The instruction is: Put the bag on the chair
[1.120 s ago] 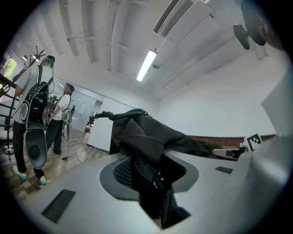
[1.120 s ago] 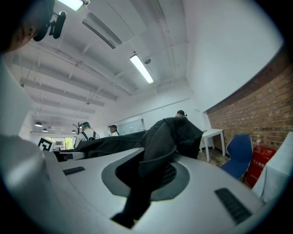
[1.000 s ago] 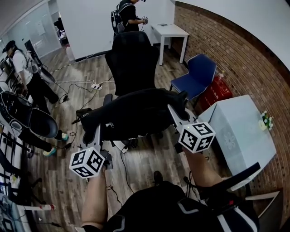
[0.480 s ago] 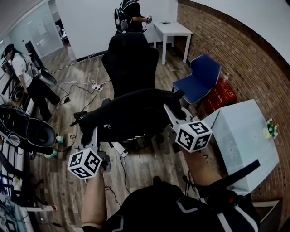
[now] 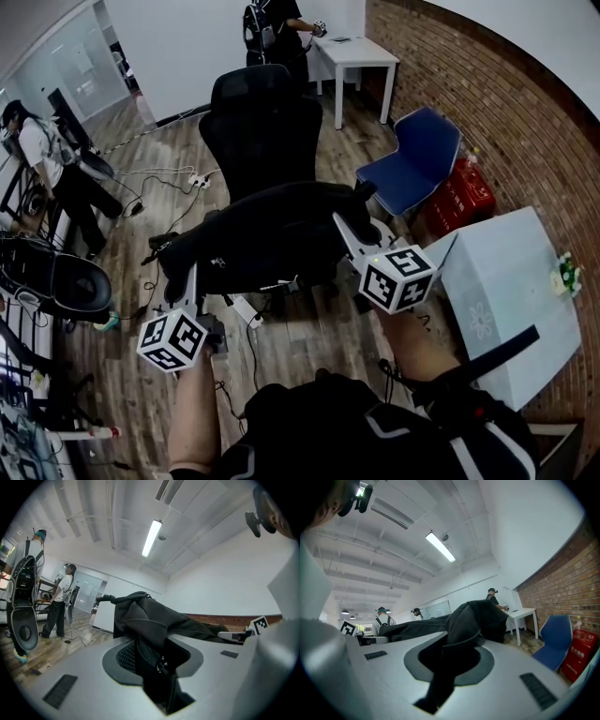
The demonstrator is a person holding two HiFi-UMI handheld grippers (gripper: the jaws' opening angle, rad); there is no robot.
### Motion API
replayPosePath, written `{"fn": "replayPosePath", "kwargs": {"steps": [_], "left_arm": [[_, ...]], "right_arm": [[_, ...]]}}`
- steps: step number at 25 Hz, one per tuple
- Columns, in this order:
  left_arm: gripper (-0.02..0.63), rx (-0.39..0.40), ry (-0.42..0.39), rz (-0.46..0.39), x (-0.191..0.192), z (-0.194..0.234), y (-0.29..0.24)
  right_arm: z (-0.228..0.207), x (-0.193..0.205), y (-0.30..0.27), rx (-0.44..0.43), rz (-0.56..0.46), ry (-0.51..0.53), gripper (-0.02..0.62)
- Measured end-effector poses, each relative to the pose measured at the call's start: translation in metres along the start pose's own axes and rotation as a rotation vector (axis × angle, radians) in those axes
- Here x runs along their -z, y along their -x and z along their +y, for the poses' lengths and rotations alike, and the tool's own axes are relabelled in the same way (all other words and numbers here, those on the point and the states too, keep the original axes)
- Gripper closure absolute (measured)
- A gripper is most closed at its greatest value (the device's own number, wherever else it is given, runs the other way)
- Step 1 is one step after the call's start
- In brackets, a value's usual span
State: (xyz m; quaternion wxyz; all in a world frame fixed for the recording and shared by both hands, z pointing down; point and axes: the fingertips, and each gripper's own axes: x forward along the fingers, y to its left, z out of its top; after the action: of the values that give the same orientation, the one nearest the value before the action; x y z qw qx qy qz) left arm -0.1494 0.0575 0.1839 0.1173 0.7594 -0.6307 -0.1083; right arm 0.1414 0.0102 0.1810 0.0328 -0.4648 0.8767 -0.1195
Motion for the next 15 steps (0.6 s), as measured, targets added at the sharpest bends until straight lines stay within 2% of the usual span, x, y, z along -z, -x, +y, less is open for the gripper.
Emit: {"fn": "replayPosePath", "kwargs": {"steps": [7, 15], "left_arm": [[0.469, 0.009, -0.002, 0.003, 0.001, 0.011, -0.032], [0.469, 0.054, 0.009, 0.016, -0.004, 0.05, -0.083]], "right_arm": [[-0.016, 0.002, -0.029, 0.015, 0.001, -0.012, 0.552], [-0.019, 0.003, -0.08, 0.065, 0.003, -0.008, 0.551]]}}
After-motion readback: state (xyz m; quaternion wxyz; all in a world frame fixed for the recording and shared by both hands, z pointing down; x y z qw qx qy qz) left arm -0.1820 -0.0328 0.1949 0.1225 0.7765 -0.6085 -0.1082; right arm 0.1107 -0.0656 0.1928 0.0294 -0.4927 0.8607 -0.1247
